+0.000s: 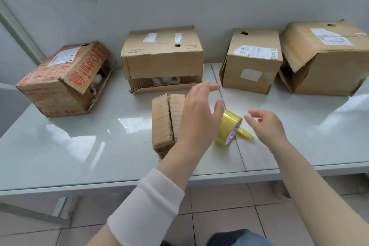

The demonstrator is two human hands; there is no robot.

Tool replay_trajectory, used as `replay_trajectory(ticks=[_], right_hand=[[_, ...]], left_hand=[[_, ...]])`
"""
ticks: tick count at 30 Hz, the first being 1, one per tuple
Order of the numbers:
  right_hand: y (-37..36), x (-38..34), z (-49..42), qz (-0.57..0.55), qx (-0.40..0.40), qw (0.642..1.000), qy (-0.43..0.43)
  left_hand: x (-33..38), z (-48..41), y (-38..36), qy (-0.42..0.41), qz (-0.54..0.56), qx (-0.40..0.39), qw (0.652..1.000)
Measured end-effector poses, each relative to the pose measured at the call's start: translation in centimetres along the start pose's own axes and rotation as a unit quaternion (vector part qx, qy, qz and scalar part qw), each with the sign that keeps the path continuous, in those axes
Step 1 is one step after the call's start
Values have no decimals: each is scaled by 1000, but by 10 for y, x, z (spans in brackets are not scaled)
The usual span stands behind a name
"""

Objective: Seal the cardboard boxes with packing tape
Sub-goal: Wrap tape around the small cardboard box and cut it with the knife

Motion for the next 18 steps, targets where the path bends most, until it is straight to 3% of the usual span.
replay_trajectory(ticks=[2,4,8,12,15,18], right_hand=[[-26,24,0,79,-81,993,-10],[-41,30,-1,122,-103,987,10],[-39,29,-3,91,-72,993,-2],[-33,20,1,-63,-104,992,-27],[-30,15,10,-255,-143,954,-62],[-17,0,16,-291,-162,942,-32]], left_hand=[[3,-4,-52,31,-34,-91,995],[-14,-7,-93,106,-92,-164,976],[-38,-3,-110,153,-128,-171,965],[-42,8,-97,170,-31,-118,978],[-48,18,-87,204,38,-98,973],[-59,27,-87,267,114,-124,949]])
Point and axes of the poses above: each hand's wrist, its own z-axis away from the middle knuckle, its own y-axis out of the back of the hand, x = y × z, the point moved 8 cm from there along -z, towards the middle knuckle, and after that the axes turned 7 degrees about y, right-handed, at the moved point
